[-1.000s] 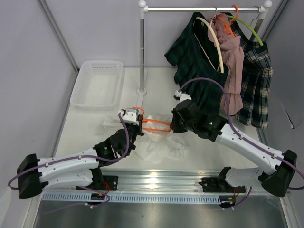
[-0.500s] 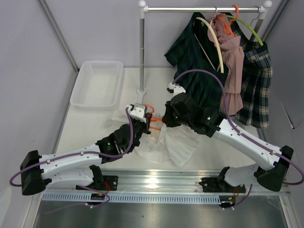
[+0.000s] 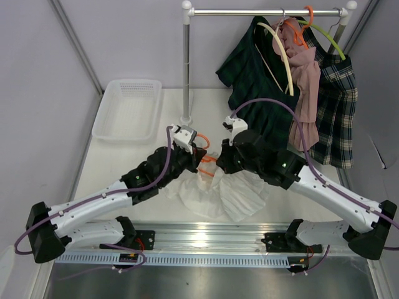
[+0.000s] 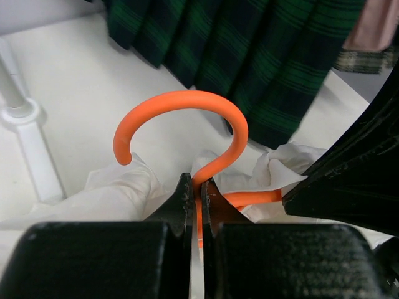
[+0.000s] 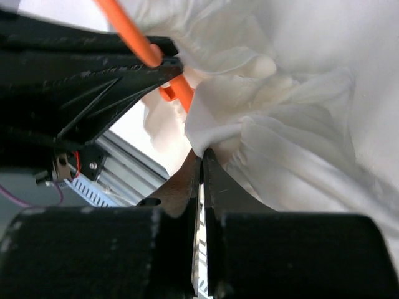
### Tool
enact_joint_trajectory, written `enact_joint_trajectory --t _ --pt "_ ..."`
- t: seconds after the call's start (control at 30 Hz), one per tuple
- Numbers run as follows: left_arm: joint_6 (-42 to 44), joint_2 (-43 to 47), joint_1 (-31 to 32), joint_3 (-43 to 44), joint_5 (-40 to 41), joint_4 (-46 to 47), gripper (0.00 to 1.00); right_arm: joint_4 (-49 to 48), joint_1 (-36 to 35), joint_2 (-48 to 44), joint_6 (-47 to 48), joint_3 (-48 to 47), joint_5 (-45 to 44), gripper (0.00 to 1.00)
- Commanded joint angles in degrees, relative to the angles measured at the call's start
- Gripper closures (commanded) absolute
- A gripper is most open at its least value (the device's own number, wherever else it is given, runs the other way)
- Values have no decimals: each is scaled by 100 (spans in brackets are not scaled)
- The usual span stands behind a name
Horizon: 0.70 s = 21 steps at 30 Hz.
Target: Place the skirt on the hanger
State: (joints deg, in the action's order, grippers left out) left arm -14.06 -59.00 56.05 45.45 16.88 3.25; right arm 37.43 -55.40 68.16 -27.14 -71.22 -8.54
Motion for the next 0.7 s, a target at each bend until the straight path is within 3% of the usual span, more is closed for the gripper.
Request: enact_joint_trajectory --t 0.0,0.17,0.2,0.33,0.67 --pt "-325 152 -156 534 -1231 195 100 -605 -68 -425 349 134 229 91" --pt "-360 117 -226 649 -1872 194 100 -737 -77 -655 621 293 431 80" --pt "-360 108 -235 693 -1873 159 100 -737 -85 -690 683 310 449 71" --pt "-386 91 -305 763 -1943 106 100 -790 -129 -1014 824 416 405 50" --pt "-474 21 -402 807 -2014 141 100 -667 -235 -1217 1008 618 581 52"
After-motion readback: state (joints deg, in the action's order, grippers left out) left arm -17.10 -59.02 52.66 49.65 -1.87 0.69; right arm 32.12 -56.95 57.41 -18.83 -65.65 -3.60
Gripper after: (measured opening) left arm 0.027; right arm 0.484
